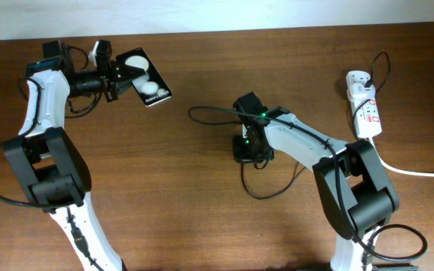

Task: Plug charger to phone and switch on socket
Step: 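Carry the connector with the right gripper to the phone's bottom edge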

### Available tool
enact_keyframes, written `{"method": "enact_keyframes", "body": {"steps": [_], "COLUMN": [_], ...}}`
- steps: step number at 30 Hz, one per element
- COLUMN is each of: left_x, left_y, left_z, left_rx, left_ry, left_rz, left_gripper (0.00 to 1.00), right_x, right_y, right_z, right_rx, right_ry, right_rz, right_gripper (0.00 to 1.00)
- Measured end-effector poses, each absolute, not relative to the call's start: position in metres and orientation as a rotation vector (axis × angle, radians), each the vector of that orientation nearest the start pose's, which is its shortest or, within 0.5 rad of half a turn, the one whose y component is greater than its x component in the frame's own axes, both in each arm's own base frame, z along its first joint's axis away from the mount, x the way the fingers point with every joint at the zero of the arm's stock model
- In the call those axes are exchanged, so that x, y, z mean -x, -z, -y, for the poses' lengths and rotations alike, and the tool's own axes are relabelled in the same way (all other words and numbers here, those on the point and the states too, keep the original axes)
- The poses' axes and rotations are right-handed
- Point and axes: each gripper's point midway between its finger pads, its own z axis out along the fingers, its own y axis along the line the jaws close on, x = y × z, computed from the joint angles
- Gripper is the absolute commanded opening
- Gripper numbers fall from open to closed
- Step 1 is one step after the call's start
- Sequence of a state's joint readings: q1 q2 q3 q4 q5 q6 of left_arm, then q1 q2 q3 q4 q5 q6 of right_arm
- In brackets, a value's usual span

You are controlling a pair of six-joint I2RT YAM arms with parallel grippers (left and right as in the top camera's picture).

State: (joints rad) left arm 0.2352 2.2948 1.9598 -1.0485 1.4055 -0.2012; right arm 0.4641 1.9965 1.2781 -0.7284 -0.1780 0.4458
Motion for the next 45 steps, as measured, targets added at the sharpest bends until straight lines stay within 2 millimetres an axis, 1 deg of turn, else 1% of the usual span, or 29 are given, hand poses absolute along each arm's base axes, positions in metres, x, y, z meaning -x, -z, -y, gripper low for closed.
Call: {"method": "enact_keyframes", "body": {"steps": [6, 8, 10, 11, 12, 13, 14, 15, 16, 18, 19, 20, 21, 24, 25, 27, 28, 30, 32, 33, 34, 37, 40, 44, 45], "left_x": [-0.492, -0.492, -0.491, -0.491, -0.491, -0.491, -0.490, -0.490, -0.489, -0.488, -0.488, -0.487, -0.487, -0.487, -0.487, -0.485, -0.485, -0.483, -0.481, -0.479, -0.478, -0.475, -0.470, -0.464, -0.463], "left_y": [-0.187, -0.187, -0.187, -0.187, -0.187, -0.187, -0.187, -0.186, -0.185, -0.185, -0.184, -0.184, -0.184, -0.184, -0.184, -0.183, -0.183, -0.183, -0.183, -0.183, -0.183, -0.185, -0.191, -0.200, -0.202], "left_z": [0.057, 0.057, 0.057, 0.058, 0.060, 0.061, 0.064, 0.069, 0.073, 0.080, 0.083, 0.086, 0.087, 0.090, 0.090, 0.095, 0.099, 0.106, 0.116, 0.121, 0.125, 0.138, 0.151, 0.164, 0.166], "left_rx": [0.315, 0.318, 0.318, 0.315, 0.313, 0.308, 0.302, 0.292, 0.285, 0.270, 0.265, 0.259, 0.256, 0.249, 0.244, 0.222, 0.208, 0.183, 0.143, 0.127, 0.112, 0.061, 0.006, -0.054, -0.064], "left_ry": [1.918, 1.920, 1.920, 1.922, 1.923, 1.924, 1.926, 1.926, 1.927, 1.929, 1.929, 1.929, 1.928, 1.929, 1.929, 1.926, 1.927, 1.931, 1.935, 1.939, 1.941, 1.960, 2.007, 2.076, 2.089], "left_rz": [-2.255, -2.256, -2.256, -2.259, -2.260, -2.262, -2.267, -2.277, -2.284, -2.295, -2.301, -2.307, -2.309, -2.313, -2.313, -2.319, -2.322, -2.327, -2.333, -2.337, -2.340, -2.334, -2.306, -2.260, -2.249], "left_gripper": [0.00, 0.00, 0.00, 0.00, 0.00, 0.00, 0.00, 0.00, 0.00, 0.00, 0.00, 0.00, 0.00, 0.00, 0.00, 0.00, 0.00, 0.00, 0.00, 0.00, 0.00, 0.00, 0.00, 0.00, 0.00], "right_x": [-0.329, -0.329, -0.321, -0.319, -0.318, -0.318, -0.320, -0.320, -0.317, -0.310, -0.306, -0.299, -0.295, -0.279, -0.275, -0.263, -0.262, -0.263, -0.260, -0.258, -0.255, -0.250, -0.247, -0.264, -0.269], "right_y": [0.003, 0.002, -0.003, -0.008, -0.017, -0.033, -0.058, -0.087, -0.112, -0.143, -0.153, -0.171, -0.177, -0.205, -0.210, -0.232, -0.237, -0.241, -0.228, -0.221, -0.215, -0.214, -0.213, -0.216, -0.214], "right_z": [-0.199, -0.199, -0.198, -0.200, -0.204, -0.208, -0.215, -0.221, -0.226, -0.232, -0.235, -0.238, -0.239, -0.239, -0.237, -0.229, -0.224, -0.217, -0.211, -0.211, -0.216, -0.230, -0.239, -0.252, -0.256], "right_rx": [0.051, 0.086, 0.140, 0.159, 0.189, 0.217, 0.257, 0.304, 0.337, 0.384, 0.399, 0.425, 0.435, 0.466, 0.467, 0.463, 0.452, 0.435, 0.407, 0.408, 0.442, 0.538, 0.592, 0.593, 0.577], "right_ry": [-0.332, -0.333, -0.358, -0.384, -0.426, -0.473, -0.546, -0.621, -0.689, -0.781, -0.819, -0.879, -0.902, -0.969, -0.975, -1.017, -1.031, -1.065, -1.109, -1.137, -1.188, -1.341, -1.451, -1.546, -1.587], "right_rz": [-3.089, -3.084, -3.088, -3.080, -3.059, -3.022, -2.954, -2.871, -2.807, -2.729, -2.704, -2.662, -2.647, -2.588, -2.583, -2.538, -2.529, -2.510, -2.535, -2.537, -2.517, -2.409, -2.355, -2.280, -2.276], "right_gripper": [0.04, 0.04, 0.04, 0.04, 0.04, 0.04, 0.04, 0.04, 0.04, 0.04, 0.04, 0.04, 0.04, 0.04, 0.04, 0.04, 0.04, 0.04, 0.04, 0.04, 0.04, 0.04, 0.04, 0.04, 0.04]}}
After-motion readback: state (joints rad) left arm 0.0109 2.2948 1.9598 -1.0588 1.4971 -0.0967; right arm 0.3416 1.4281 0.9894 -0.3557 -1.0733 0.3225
